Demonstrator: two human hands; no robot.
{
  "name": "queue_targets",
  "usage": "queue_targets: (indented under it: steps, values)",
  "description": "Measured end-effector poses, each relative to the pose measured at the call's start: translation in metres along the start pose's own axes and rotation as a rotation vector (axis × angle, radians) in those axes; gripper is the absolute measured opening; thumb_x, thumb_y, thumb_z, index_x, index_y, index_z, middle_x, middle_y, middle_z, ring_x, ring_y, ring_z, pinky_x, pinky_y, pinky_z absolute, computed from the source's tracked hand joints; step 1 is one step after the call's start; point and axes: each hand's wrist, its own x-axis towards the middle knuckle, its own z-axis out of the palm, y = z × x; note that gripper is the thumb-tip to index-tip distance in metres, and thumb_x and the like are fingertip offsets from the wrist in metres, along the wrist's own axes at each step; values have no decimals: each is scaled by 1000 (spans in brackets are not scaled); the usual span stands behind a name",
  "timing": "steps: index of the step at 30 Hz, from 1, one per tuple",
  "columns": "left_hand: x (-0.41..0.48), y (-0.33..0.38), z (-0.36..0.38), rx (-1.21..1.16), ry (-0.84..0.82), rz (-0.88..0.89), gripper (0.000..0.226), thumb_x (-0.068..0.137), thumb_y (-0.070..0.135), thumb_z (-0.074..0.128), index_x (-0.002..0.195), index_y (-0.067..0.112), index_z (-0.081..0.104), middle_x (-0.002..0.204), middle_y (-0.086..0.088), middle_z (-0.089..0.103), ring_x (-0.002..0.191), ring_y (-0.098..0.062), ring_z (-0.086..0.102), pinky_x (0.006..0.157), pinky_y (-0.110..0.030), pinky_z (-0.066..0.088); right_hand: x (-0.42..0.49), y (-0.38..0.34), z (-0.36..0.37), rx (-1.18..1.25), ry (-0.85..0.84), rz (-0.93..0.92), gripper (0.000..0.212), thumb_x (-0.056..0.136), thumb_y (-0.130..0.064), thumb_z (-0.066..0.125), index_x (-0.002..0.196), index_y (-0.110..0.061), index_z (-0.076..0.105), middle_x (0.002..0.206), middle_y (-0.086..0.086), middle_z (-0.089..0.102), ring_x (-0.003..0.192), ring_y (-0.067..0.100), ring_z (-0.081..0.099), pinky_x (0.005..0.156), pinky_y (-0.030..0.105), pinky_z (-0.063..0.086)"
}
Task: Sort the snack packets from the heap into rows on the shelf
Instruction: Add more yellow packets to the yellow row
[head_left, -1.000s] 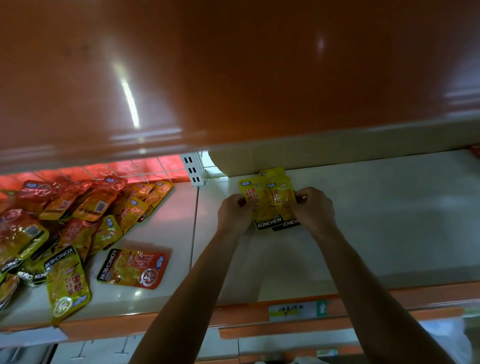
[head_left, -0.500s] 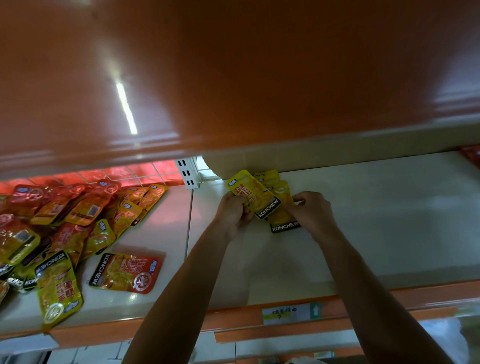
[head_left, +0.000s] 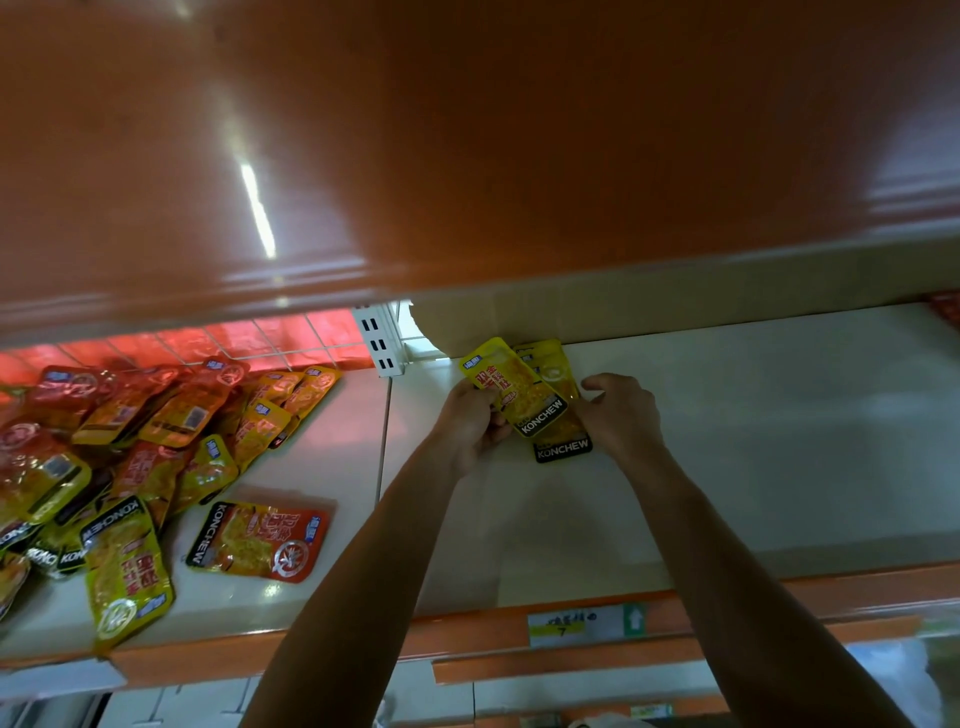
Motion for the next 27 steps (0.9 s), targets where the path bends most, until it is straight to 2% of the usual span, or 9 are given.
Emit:
queue_targets:
  steps: [3,7,9,12,15,18,20,23,27]
  values:
    - [1,0,1,14,-3,6,23,100,6,34,84,17,46,62,-2,39,42,-8,37,44,-19,39,0,2,0,27,-12,13,24,86,-26,63,107,-17,71,105,7,71,99,23,64,74,23,41]
    - [1,1,0,17,-6,7,24,100,5,35,83,16,46,62,-2,39,42,-8,37,45,-20,39,-1,2,0,46,3,27,22,85,-24,64,104,-18,72,103,4,71,95,21,64,72,23,40]
    - [2,0,0,15,-5,5,21,100,6,36,85,16,47,63,-2,40,42,-7,39,46,-20,41,-1,2,1,59,24,21,20,85,-24,64,103,-19,72,100,3,71,82,15,63,68,21,40]
    - [1,-1,0,17,-6,4,20,100,6,36,86,15,49,64,-2,42,42,-7,40,45,-20,43,-1,3,4,61,57,11,17,85,-24,63,100,-19,71,94,2,71,56,0,49,53,18,35]
    - [0,-2,-1,11,-1,3,20,100,5,36,87,14,48,63,-2,41,42,-7,40,44,-19,43,-1,4,6,44,61,21,19,85,-25,65,102,-18,70,98,3,71,63,7,50,64,21,36]
    - [-1,-2,-2,6,-7,5,17,100,5,36,90,14,48,62,-2,42,40,-7,40,43,-18,44,-1,3,6,68,42,45,32,84,-27,66,114,-15,66,107,7,69,89,20,63,76,27,45]
    - [-1,-3,-2,16,-5,7,17,99,5,37,90,14,49,61,-2,43,40,-7,41,43,-18,45,0,3,5,85,29,60,35,85,-27,66,117,-14,66,111,9,69,101,25,63,80,29,46]
    - [-1,-3,-1,26,1,7,18,99,6,38,89,14,50,61,-2,44,42,-7,42,43,-19,45,0,3,4,83,28,56,26,85,-25,65,109,-16,71,108,7,70,99,23,64,76,27,46]
    - [-2,-3,-2,40,-2,7,16,99,6,38,91,13,50,63,-2,44,44,-8,42,43,-20,44,-1,4,5,79,38,62,25,86,-26,65,109,-17,71,108,6,70,100,23,64,75,25,44]
